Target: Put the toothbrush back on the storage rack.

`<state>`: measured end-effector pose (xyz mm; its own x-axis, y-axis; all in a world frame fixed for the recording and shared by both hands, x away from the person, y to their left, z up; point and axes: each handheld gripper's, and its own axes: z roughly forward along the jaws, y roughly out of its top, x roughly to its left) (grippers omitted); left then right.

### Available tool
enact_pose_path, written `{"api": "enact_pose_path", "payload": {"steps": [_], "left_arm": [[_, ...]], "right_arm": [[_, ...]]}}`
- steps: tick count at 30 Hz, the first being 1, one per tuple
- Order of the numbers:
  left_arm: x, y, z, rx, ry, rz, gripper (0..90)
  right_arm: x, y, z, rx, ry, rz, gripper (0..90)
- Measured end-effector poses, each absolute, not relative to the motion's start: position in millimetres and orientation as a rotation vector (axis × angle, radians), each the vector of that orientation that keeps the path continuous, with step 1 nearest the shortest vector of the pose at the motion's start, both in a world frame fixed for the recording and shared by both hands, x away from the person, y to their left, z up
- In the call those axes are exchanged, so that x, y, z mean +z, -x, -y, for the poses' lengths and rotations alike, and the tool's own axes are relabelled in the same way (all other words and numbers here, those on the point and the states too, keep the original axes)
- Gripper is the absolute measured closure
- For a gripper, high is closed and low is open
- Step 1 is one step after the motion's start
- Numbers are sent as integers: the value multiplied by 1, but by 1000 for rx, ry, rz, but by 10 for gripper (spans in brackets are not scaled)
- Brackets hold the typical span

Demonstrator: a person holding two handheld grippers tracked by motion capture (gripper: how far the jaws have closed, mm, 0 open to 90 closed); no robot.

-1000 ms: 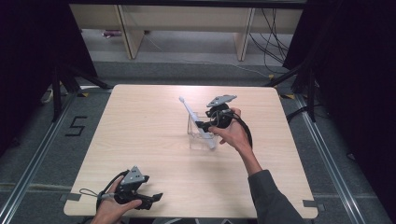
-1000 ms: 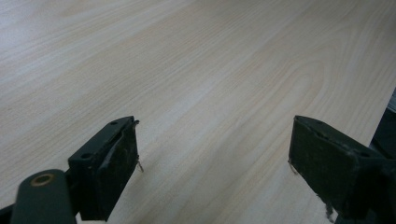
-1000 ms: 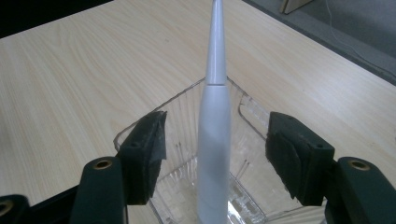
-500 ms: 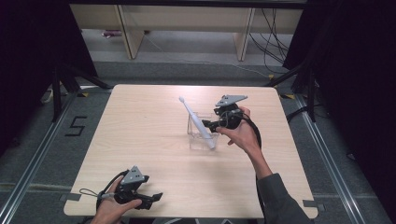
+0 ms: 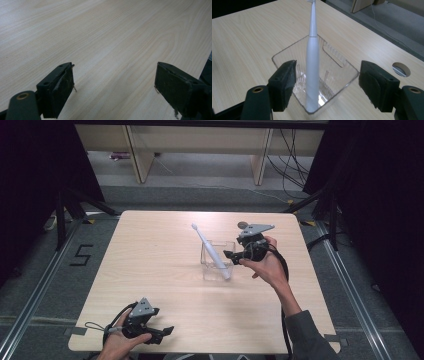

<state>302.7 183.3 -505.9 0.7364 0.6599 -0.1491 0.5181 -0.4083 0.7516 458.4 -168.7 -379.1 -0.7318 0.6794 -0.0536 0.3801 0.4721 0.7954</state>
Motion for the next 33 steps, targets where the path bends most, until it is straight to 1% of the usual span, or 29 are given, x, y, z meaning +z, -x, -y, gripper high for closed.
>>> {"api": "enact_pose_path", "payload": {"steps": [3, 4, 11, 25, 28, 33], "left_arm": [[-506, -303, -183, 215, -2098, -887, 150], [-506, -303, -183, 215, -2099, -887, 150], [-506, -303, -183, 215, -2099, -886, 150], [-506, -303, -183, 216, -2099, -889, 150], [-506, -304, -184, 233, -2119, -877, 150], [-506, -303, -183, 217, -2099, -888, 150]], "right_arm": [[-380, -458, 175, 1153, -843, -2332, 308], [-379, -455, 176, 1149, -882, -2340, 308], [-376, -450, 184, 1143, -850, -2339, 309], [-380, -442, 200, 1124, -874, -2325, 303], [-381, -439, 204, 1133, -881, -2320, 303], [-382, -434, 209, 1130, -890, -2316, 301]]}}
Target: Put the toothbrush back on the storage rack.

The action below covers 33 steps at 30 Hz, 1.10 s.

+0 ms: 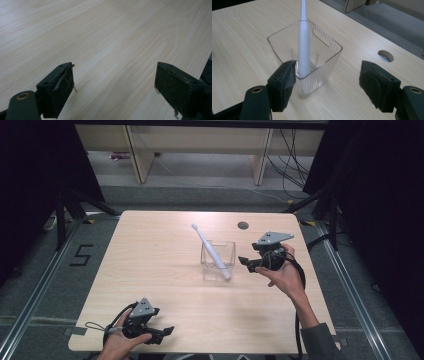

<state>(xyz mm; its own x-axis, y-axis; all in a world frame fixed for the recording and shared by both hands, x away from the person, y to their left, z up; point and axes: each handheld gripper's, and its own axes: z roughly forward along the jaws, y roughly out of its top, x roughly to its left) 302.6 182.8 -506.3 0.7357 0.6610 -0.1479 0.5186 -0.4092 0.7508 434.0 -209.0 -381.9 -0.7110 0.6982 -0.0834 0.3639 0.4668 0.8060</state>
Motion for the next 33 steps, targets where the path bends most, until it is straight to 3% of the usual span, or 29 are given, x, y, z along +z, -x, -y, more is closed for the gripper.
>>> {"api": "enact_pose_path", "payload": {"steps": [25, 33], "left_arm": [[-506, -303, -183, 222, -2114, -875, 150], [-505, -303, -183, 222, -2113, -875, 150]], "right_arm": [[-390, -413, 236, 1138, -931, -2304, 299], [-396, -407, 241, 1133, -939, -2298, 255]]}}
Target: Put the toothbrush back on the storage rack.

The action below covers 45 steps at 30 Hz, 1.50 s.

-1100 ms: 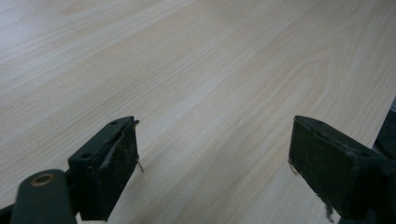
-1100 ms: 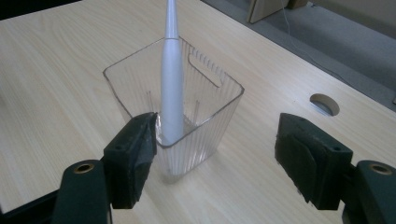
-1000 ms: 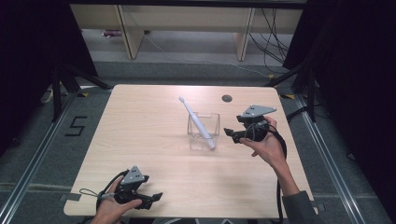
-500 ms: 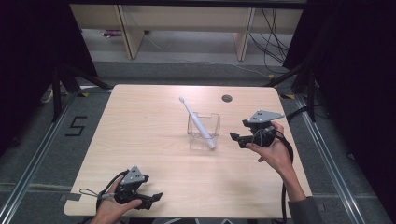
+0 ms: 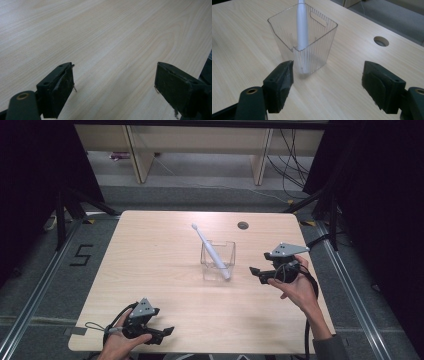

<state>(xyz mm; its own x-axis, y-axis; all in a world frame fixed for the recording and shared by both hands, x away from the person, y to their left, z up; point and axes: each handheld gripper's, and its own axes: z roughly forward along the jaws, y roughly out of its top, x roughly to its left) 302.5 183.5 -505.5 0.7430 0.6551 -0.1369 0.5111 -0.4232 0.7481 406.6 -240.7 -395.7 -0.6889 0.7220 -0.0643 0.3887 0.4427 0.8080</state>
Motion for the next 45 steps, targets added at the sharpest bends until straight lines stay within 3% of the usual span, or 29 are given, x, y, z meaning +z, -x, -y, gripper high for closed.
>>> {"api": "enact_pose_path", "payload": {"steps": [45], "left_arm": [[-505, -301, -182, 220, -2104, -880, 150]], "right_arm": [[-438, -372, 246, 1157, -966, -2324, 179]]}}
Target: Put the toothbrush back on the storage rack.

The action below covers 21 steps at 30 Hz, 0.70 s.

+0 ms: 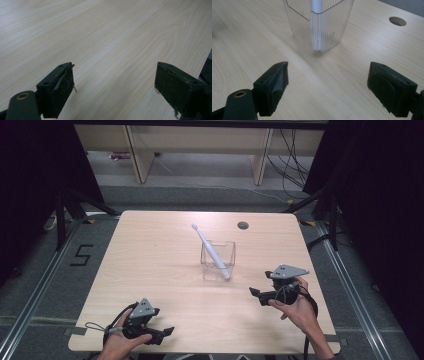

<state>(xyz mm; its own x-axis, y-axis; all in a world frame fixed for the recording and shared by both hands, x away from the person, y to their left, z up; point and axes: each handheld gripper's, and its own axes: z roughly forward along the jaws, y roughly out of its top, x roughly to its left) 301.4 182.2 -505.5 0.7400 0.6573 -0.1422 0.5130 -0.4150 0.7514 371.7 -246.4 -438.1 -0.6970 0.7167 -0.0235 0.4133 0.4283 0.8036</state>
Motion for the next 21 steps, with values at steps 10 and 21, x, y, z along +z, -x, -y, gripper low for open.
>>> {"api": "enact_pose_path", "payload": {"steps": [10, 21], "left_arm": [[-505, -301, -182, 221, -2104, -878, 150], [-505, -302, -183, 222, -2122, -871, 150]], "right_arm": [[-452, -363, 250, 1142, -992, -2348, 183], [-467, -345, 259, 1151, -1060, -2350, 184]]}}
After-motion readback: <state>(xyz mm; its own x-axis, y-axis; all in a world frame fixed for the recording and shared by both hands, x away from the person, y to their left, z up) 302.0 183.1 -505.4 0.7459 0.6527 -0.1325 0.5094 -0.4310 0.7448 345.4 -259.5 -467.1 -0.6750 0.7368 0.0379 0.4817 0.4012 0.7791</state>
